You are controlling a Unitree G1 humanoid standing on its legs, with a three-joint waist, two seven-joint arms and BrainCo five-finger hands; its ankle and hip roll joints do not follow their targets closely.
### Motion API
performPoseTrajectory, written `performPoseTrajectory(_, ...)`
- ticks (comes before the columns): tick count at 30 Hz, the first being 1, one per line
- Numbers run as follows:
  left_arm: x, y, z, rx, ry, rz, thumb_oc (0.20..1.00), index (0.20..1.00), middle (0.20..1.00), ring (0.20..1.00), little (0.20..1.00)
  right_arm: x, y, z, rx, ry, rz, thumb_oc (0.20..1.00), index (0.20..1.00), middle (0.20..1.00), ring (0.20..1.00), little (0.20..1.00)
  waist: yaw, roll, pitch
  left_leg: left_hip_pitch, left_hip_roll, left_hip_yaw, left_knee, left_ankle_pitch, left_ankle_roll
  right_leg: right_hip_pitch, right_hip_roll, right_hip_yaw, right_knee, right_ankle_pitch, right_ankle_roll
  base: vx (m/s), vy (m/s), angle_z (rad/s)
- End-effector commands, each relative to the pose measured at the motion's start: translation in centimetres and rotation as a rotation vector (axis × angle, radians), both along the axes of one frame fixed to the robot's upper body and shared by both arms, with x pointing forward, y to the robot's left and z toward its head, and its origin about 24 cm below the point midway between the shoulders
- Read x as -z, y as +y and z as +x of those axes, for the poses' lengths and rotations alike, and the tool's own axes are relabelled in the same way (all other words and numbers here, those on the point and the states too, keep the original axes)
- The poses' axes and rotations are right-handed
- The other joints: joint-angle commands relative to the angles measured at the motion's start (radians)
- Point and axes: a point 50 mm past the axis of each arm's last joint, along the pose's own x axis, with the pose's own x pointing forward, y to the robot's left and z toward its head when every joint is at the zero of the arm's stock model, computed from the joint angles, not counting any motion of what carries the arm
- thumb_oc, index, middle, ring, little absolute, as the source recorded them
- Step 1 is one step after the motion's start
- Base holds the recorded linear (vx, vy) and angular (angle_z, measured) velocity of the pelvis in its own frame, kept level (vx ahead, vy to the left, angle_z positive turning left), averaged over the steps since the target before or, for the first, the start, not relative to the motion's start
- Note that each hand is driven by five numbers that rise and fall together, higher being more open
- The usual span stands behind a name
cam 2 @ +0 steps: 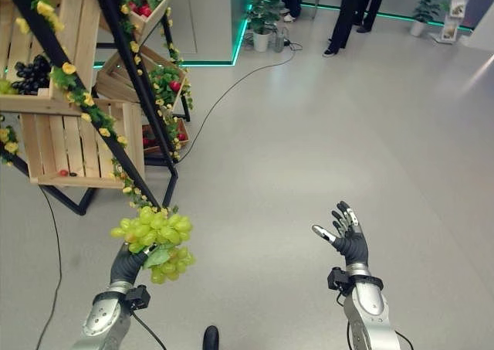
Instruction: Pick up the fruits from the basket on one side to the basket on the other side
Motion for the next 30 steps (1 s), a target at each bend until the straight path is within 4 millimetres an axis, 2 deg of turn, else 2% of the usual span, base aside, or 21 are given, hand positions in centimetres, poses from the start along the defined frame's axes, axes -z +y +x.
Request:
performPoseTrajectory(1,-4.2,0.4,1.5,-0.011,-0.208,0.047,0.200,0.200,0.200,0.200,0.200,-1.5,-0.7,0.8,0.013,-0.076,-0.040,1.000,1.000,1.000,1.000,1.000,-0.001,0.028,0.007,0.100,0.016,-0.033,0.015,-0.193,-0.031,-0.098,-0.066,0.148,0.010,0.121,0.056,0.02,0.083,0.48)
performPoseTrajectory(2,-4.2,0.5,1.6,-0.010,-0.206,0.050,0.200,0.200,0.200,0.200,0.200,-1.6,-0.6,0.9,0.010,-0.077,-0.036,1.000,1.000,1.000,1.000,1.000,-0.012,0.034,0.009,0.105,0.017,-0.041,0.016,-0.197,-0.027,-0.115,-0.017,0.206,0.024,0.084,0.042,0.07,0.153,0.52)
performPoseTrajectory(3,-4.3,0.4,1.8,-0.005,-0.209,0.052,0.200,0.200,0.200,0.200,0.200,-1.5,-0.7,0.8,0.015,-0.078,-0.031,1.000,1.000,1.000,1.000,1.000,-0.031,0.047,0.004,0.103,0.015,-0.056,0.013,-0.191,-0.020,-0.154,0.078,0.299,0.025,0.005,0.017,0.12,0.181,0.39)
performPoseTrajectory(4,-4.4,0.5,1.7,-0.005,-0.212,0.048,0.200,0.200,0.200,0.200,0.200,-1.4,-0.9,0.6,0.013,-0.066,-0.033,1.000,1.000,1.000,1.000,1.000,-0.036,0.050,0.006,0.111,0.007,-0.064,0.014,-0.194,-0.017,-0.156,0.111,0.322,0.015,-0.036,0.012,0.12,0.169,0.44)
performPoseTrajectory(6,-4.4,0.5,1.7,-0.006,-0.212,0.047,0.200,0.200,0.200,0.200,0.200,-1.3,-1.0,0.5,0.013,-0.061,-0.033,1.000,1.000,1.000,1.000,1.000,-0.037,0.050,0.005,0.109,0.001,-0.070,0.013,-0.188,-0.015,-0.159,0.121,0.317,-0.004,-0.035,0.003,0.06,0.056,0.49)
performPoseTrajectory(7,-4.4,0.8,1.7,-0.038,-0.215,0.037,0.200,0.200,0.200,0.200,0.200,-1.1,-0.9,0.6,0.011,-0.054,-0.034,1.000,1.000,1.000,1.000,1.000,-0.030,0.044,0.015,0.107,-0.002,-0.068,0.014,-0.191,-0.013,-0.172,0.128,0.268,-0.040,-0.023,-0.007,0.03,-0.030,0.26)
performPoseTrajectory(8,-4.4,1.1,1.6,-0.049,-0.214,0.039,0.200,0.200,0.200,0.200,0.200,-1.1,-0.9,0.7,0.006,-0.053,-0.035,1.000,1.000,1.000,1.000,1.000,-0.030,0.041,0.018,0.107,-0.003,-0.069,0.015,-0.192,-0.011,-0.182,0.139,0.253,-0.066,-0.013,-0.007,0.06,-0.023,0.10)
performPoseTrajectory(12,-4.3,1.6,1.4,-0.098,-0.219,0.030,0.200,0.200,0.200,0.200,0.200,-1.2,-1.0,0.8,-0.011,-0.052,-0.053,1.000,1.000,1.000,1.000,1.000,-0.042,0.029,0.032,0.130,-0.038,-0.080,0.028,-0.207,0.007,-0.250,0.227,0.226,-0.101,0.010,-0.025,0.12,0.022,0.22)
performPoseTrajectory(14,-3.9,1.4,1.5,-0.109,-0.215,-0.010,0.200,0.200,0.200,0.200,0.200,-0.8,-1.3,0.6,-0.003,-0.036,-0.052,1.000,1.000,1.000,1.000,1.000,-0.049,0.025,0.032,0.137,-0.064,-0.093,0.055,-0.232,0.008,-0.213,0.232,0.264,-0.141,-0.002,-0.030,0.19,-0.007,0.00)
performPoseTrajectory(17,-3.5,1.6,1.4,-0.140,-0.211,-0.051,0.200,0.200,0.200,0.200,0.200,-1.1,-1.3,0.9,-0.026,-0.038,-0.079,1.000,1.000,1.000,1.000,1.000,-0.032,0.034,0.017,0.131,-0.061,-0.056,0.134,-0.285,0.003,-0.162,0.243,0.247,-0.172,-0.003,-0.043,0.17,-0.068,-0.07)
performPoseTrajectory(18,-3.5,1.7,1.4,-0.154,-0.217,-0.071,0.200,0.200,0.200,0.200,0.200,-1.4,-1.2,1.1,-0.038,-0.049,-0.086,1.000,1.000,1.000,1.000,1.000,-0.027,0.042,0.010,0.120,-0.067,-0.039,0.214,-0.322,-0.002,-0.135,0.242,0.248,-0.186,-0.014,-0.051,0.16,-0.075,-0.20)
performPoseTrajectory(20,-3.6,1.7,1.5,-0.159,-0.221,-0.089,0.200,0.200,0.200,0.200,0.200,-1.7,-1.2,1.3,-0.043,-0.061,-0.081,1.000,1.000,1.000,1.000,1.000,-0.021,0.048,0.018,0.092,-0.070,-0.028,0.293,-0.343,-0.006,-0.117,0.242,0.249,-0.190,-0.025,-0.059,0.11,-0.056,-0.19)
performPoseTrajectory(22,-3.7,1.5,1.8,-0.165,-0.238,-0.114,0.200,0.200,0.200,0.200,0.200,-1.7,-1.2,1.4,-0.056,-0.061,-0.087,1.000,1.000,1.000,1.000,1.000,-0.011,0.049,0.037,0.035,-0.095,-0.022,0.429,-0.316,-0.027,-0.078,0.236,0.251,-0.202,-0.042,-0.077,0.07,-0.048,-0.17)
performPoseTrajectory(23,-3.8,1.5,1.8,-0.165,-0.239,-0.114,0.200,0.200,0.200,0.200,0.200,-1.7,-1.2,1.4,-0.055,-0.062,-0.086,1.000,1.000,1.000,1.000,1.000,-0.012,0.050,0.039,0.027,-0.094,-0.023,0.444,-0.321,-0.028,-0.078,0.237,0.249,-0.203,-0.041,-0.078,0.07,-0.052,-0.16)
performPoseTrajectory(24,-3.9,1.4,1.9,-0.176,-0.255,-0.149,0.200,0.200,0.200,0.200,0.200,-1.8,-1.5,1.3,-0.054,-0.057,-0.103,1.000,1.000,1.000,1.000,1.000,-0.001,0.057,0.058,-0.034,-0.113,-0.037,0.609,-0.264,-0.081,-0.029,0.236,0.241,-0.232,-0.055,-0.094,0.05,-0.051,-0.10)
performPoseTrajectory(25,-4.3,1.4,2.0,-0.170,-0.273,-0.148,0.200,0.200,0.200,0.200,0.200,-2.0,-1.9,1.3,-0.047,-0.063,-0.121,1.000,1.000,1.000,1.000,1.000,-0.002,0.048,0.070,-0.092,-0.141,-0.040,0.750,-0.232,-0.117,-0.027,0.219,0.236,-0.233,-0.051,-0.102,0.10,-0.043,0.01)
performPoseTrajectory(26,-4.2,1.4,1.9,-0.171,-0.273,-0.156,0.200,0.200,0.200,0.200,0.200,-2.2,-1.9,1.3,-0.050,-0.069,-0.126,1.000,1.000,1.000,1.000,1.000,0.004,0.048,0.074,-0.104,-0.151,-0.053,0.762,-0.226,-0.131,-0.019,0.218,0.240,-0.241,-0.057,-0.106,0.09,-0.014,0.10)
performPoseTrajectory(27,-4.1,1.4,1.7,-0.177,-0.273,-0.169,0.200,0.200,0.200,0.200,0.200,-2.3,-2.1,1.3,-0.042,-0.072,-0.137,1.000,1.000,1.000,1.000,1.000,0.003,0.042,0.078,-0.127,-0.128,-0.052,0.758,-0.222,-0.133,-0.003,0.207,0.237,-0.246,-0.058,-0.104,0.13,0.019,0.12)
performPoseTrajectory(28,-3.9,1.5,1.5,-0.183,-0.263,-0.171,0.200,0.200,0.200,0.200,0.200,-2.2,-2.3,1.1,-0.030,-0.068,-0.141,1.000,1.000,1.000,1.000,1.000,-0.004,0.045,0.078,-0.126,-0.069,-0.039,0.726,-0.224,-0.129,0.007,0.202,0.231,-0.246,-0.064,-0.100,0.14,0.050,0.05)
performPoseTrajectory(29,-3.7,1.6,1.4,-0.190,-0.253,-0.172,0.200,0.200,0.200,0.200,0.200,-2.2,-2.4,1.1,-0.015,-0.068,-0.138,1.000,1.000,1.000,1.000,1.000,-0.010,0.044,0.076,-0.121,-0.004,-0.025,0.686,-0.218,-0.125,0.013,0.191,0.224,-0.245,-0.067,-0.093,0.21,0.143,0.04)
performPoseTrajectory(30,-3.3,1.8,1.0,-0.195,-0.234,-0.170,0.200,0.200,0.200,0.200,0.200,-2.1,-2.6,1.0,0.005,-0.068,-0.139,1.000,1.000,1.000,1.000,1.000,-0.015,0.051,0.071,-0.075,0.104,-0.002,0.546,-0.233,-0.116,0.014,0.178,0.214,-0.237,-0.073,-0.075,0.17,0.122,0.01)
